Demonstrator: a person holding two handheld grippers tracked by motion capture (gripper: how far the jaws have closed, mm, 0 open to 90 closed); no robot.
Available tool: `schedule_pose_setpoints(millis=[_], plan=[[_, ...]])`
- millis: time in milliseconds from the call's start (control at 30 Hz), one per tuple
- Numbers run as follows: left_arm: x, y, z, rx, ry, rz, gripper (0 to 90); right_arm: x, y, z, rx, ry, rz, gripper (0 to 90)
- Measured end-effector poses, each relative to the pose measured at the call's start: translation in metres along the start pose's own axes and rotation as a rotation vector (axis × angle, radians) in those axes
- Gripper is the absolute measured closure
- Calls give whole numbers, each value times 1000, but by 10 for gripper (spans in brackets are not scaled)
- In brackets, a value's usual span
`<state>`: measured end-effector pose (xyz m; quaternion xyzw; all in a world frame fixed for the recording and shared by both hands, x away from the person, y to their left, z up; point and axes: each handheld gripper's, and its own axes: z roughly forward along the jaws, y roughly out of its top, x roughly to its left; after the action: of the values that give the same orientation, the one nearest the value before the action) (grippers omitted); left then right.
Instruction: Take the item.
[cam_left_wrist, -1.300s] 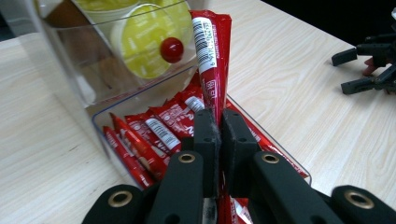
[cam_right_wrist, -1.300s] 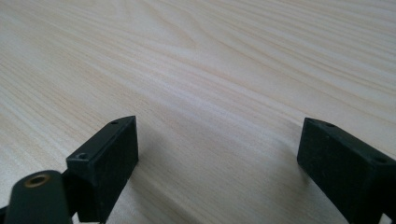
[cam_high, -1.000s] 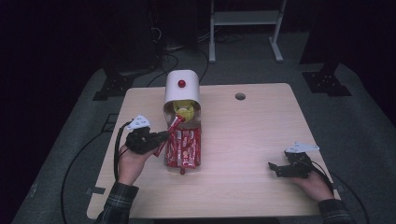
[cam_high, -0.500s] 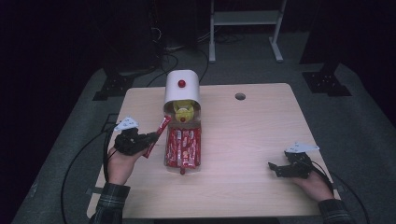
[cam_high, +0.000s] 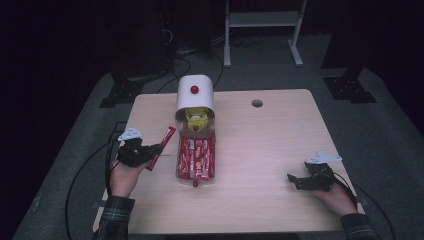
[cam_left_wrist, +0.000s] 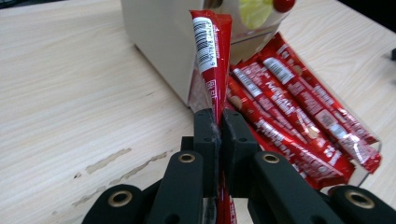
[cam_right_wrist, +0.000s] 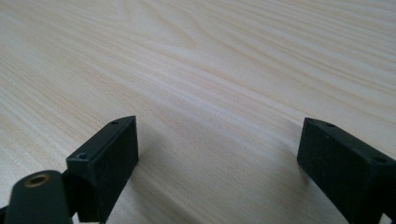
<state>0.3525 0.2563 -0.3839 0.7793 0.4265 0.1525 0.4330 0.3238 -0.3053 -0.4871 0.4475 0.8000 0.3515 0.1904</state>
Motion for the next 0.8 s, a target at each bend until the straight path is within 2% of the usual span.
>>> schedule_pose_setpoints(millis=[433,800], plan=[[12,-11,10,46,38,-31,856,0,0,0,0,0,0,114],[16,-19,28,107,55,-38,855,0,0,0,0,0,0,114]])
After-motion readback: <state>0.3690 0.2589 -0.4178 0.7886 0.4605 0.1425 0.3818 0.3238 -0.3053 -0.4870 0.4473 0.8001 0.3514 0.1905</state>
